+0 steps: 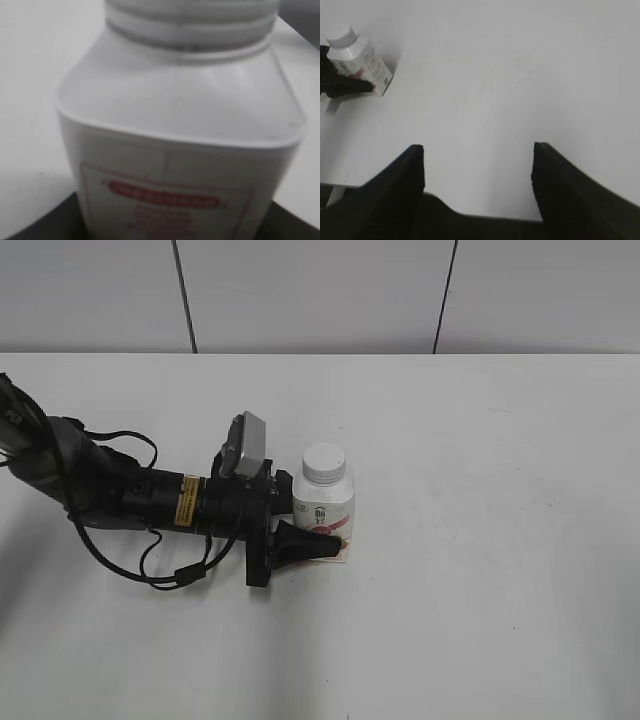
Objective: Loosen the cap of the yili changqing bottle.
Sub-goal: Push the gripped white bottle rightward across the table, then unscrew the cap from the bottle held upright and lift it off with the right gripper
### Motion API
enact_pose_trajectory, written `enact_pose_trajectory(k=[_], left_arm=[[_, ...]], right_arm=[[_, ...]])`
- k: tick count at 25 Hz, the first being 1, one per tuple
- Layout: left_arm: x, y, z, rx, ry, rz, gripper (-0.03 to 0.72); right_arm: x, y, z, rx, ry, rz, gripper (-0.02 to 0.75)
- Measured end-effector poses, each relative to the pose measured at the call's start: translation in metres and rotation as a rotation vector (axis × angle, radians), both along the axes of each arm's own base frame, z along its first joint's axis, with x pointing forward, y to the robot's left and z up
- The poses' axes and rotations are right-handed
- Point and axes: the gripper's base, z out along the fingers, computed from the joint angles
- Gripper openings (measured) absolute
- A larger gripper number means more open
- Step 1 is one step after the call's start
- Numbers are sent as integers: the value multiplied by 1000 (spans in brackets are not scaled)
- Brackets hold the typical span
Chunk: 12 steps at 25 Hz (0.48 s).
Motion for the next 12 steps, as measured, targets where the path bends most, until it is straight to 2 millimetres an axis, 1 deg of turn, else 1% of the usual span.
enact_pose_trajectory(k=[5,9,12], left_arm=[[0,0,0,1,0,2,408],[0,0,0,1,0,2,407],[0,0,0,0,0,3,408]], right_arm=[[33,2,4,36,189,6,540],[61,5,21,77,285,11,545],[86,6,34,130,358,-24,545]])
